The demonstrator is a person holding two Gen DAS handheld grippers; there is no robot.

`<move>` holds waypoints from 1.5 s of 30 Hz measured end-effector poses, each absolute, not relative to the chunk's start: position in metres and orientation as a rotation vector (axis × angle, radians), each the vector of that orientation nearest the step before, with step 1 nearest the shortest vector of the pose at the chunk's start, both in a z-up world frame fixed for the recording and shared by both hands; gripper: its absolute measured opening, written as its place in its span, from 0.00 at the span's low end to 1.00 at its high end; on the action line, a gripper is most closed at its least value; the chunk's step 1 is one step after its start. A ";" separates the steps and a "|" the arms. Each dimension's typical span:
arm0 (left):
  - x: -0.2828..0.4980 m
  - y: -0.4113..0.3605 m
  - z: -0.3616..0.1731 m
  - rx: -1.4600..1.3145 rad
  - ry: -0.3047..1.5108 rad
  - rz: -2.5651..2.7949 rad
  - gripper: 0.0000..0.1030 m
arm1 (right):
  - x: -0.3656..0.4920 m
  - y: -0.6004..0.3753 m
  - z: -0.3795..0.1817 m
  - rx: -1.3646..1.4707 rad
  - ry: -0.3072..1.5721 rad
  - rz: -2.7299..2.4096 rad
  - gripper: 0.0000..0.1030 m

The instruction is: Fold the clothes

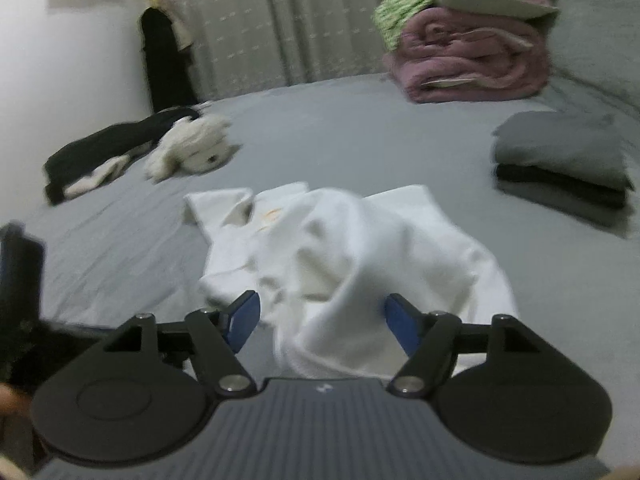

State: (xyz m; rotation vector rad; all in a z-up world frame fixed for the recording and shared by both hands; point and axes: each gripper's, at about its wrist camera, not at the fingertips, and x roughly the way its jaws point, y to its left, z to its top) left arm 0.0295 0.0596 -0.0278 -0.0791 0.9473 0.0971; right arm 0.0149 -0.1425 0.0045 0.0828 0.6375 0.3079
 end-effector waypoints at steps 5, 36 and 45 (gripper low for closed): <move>0.029 0.060 -0.028 -0.076 0.944 0.103 1.00 | 0.010 -0.126 0.002 0.016 0.622 0.339 0.71; 0.030 0.086 -0.020 -0.172 0.939 0.091 0.99 | 0.021 -0.110 -0.015 0.013 0.704 0.425 0.03; 0.030 0.090 -0.019 -0.224 0.932 0.064 0.99 | -0.012 -0.126 0.012 0.226 0.727 0.666 0.03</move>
